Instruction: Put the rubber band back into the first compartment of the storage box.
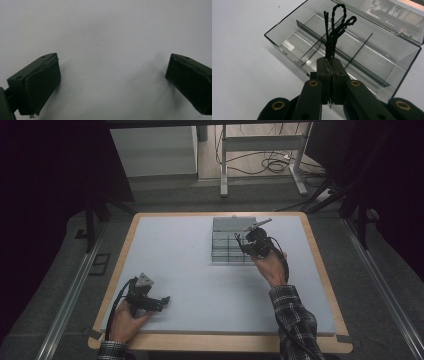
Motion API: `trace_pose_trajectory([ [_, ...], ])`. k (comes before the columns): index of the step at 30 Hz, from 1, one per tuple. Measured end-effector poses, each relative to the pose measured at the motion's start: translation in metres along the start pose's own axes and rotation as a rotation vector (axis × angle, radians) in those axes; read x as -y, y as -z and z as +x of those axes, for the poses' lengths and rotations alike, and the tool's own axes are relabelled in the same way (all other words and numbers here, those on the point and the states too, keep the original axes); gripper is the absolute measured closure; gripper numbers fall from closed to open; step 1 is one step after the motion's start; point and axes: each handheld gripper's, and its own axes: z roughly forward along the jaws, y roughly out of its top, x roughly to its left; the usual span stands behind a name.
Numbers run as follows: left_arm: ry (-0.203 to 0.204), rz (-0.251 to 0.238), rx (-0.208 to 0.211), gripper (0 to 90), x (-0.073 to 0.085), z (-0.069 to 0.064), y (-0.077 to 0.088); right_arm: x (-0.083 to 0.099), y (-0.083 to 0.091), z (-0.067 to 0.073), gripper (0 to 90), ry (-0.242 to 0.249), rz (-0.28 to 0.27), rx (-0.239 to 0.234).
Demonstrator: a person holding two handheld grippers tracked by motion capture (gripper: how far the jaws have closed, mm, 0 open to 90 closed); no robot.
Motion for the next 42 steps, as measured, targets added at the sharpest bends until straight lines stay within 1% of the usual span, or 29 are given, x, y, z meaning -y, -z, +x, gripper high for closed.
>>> trace_pose_trajectory([
  [6,0.0,0.0,0.0,0.0,0.0,0.0,0.0,-0.006,-0.01,0.003,86.3,0.009,-0.009,-0.001],
  [10,0.0,0.0,0.0,0.0,0.0,0.0,0.0,-0.01,-0.019,0.006,86.3,0.028,-0.009,0.002],
  [21,0.0,0.0,0.0,0.0,0.0,0.0,0.0,-0.025,-0.039,0.013,86.3,0.037,-0.022,-0.001],
  [25,0.0,0.0,0.0,0.0,0.0,0.0,0.0,-0.029,-0.047,0.016,86.2,0.049,-0.03,0.003],
  [30,0.0,0.0,0.0,0.0,0.0,0.0,0.0,-0.033,-0.057,0.017,86.2,0.041,-0.03,0.011],
  [36,-0.001,0.001,-0.001,0.0,0.0,0.0,0.0,-0.035,-0.07,0.017,86.0,0.021,-0.028,0.023],
  [39,-0.002,0.001,-0.001,0.0,0.0,0.0,0.0,-0.037,-0.074,0.018,85.8,0.021,-0.03,0.025],
  [40,-0.001,0.001,-0.001,0.0,0.0,0.0,0.0,-0.038,-0.078,0.019,85.5,0.025,-0.016,0.03],
  [41,0.0,0.0,0.0,0.0,0.0,0.0,0.0,-0.038,-0.078,0.019,85.5,0.025,-0.016,0.03],
  [42,0.0,0.0,0.0,0.0,0.0,0.0,0.0,-0.039,-0.082,0.019,84.0,0.032,-0.005,0.04],
])
